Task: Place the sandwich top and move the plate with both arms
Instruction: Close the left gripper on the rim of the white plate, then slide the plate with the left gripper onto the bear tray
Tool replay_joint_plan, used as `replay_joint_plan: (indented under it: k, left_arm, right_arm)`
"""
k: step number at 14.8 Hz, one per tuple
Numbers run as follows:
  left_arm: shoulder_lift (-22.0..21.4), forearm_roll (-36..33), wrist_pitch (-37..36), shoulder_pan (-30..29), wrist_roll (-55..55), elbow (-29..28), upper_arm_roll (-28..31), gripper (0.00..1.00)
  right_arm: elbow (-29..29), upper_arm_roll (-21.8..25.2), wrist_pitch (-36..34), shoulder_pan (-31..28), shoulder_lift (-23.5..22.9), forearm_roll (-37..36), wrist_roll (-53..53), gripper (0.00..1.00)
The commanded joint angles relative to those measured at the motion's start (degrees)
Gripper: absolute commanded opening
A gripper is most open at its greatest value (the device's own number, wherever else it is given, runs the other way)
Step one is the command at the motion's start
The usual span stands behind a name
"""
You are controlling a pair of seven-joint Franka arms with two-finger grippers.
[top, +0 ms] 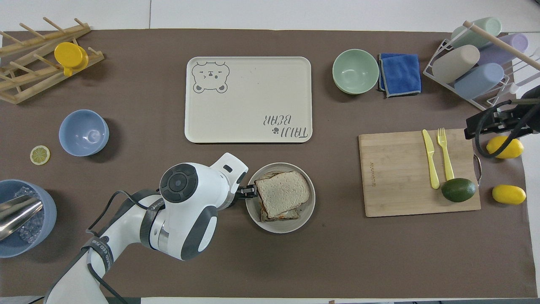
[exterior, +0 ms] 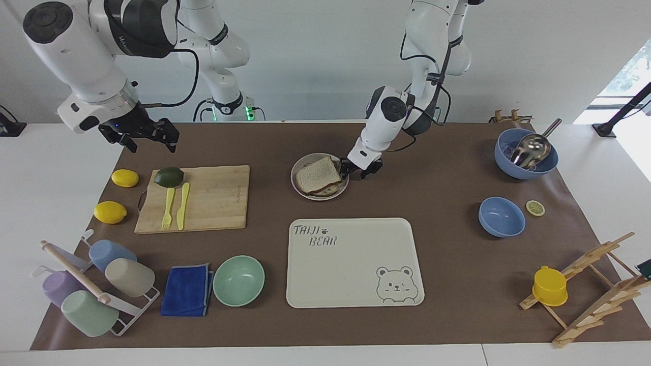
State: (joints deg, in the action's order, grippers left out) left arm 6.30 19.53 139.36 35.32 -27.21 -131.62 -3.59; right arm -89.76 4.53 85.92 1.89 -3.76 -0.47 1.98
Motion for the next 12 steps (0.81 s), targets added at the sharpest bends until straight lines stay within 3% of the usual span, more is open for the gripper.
replay_joint_plan:
  k: [1,4,12]
  left_arm:
    - [-2.26,1.91,1.79,1.16,-0.48,-2.59,0.86,0.63]
    - [-2.35,3.67,1.88,2.39,-0.48,-2.59,0.86,0.44]
    - [-2.17,4.02,1.96,3.09,-0.48,-2.67,0.86,0.06]
  right_arm:
    - [0.81,-1.02,-0.23,-1.27,0.06,-0.76,1.71,1.00]
    - [0.64,-1.01,0.91,-1.18,0.24,0.12,1.18,1.00]
    - [0.90,-0.84,1.70,-1.18,0.33,0.03,1.09,1.00]
